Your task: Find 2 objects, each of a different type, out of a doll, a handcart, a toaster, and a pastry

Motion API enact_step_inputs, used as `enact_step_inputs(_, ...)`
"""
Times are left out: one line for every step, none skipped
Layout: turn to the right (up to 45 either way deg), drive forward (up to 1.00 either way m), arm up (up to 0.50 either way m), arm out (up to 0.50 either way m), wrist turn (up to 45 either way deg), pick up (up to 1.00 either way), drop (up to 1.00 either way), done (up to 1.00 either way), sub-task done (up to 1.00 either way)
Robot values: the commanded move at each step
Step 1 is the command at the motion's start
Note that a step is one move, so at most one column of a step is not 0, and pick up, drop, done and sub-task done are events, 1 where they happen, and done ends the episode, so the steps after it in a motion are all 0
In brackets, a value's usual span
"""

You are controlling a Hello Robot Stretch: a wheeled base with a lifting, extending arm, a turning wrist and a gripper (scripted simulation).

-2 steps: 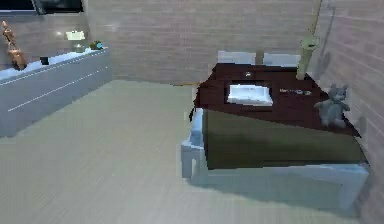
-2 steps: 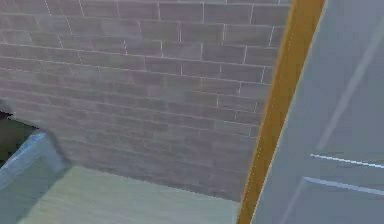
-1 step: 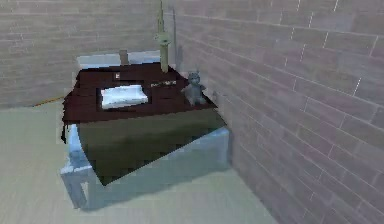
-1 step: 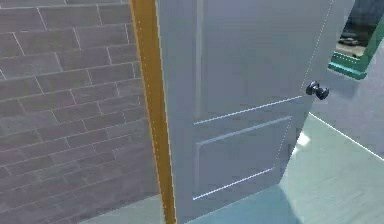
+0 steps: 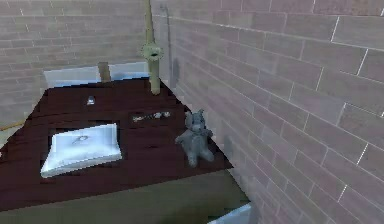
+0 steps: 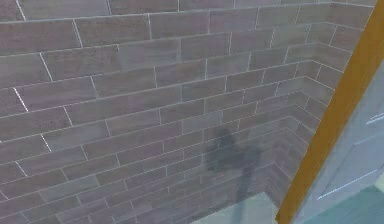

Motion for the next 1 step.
enact_step_inputs(0.0,0.00,0.00,0.00,0.0,0.00,0.00,0.00,1.00)
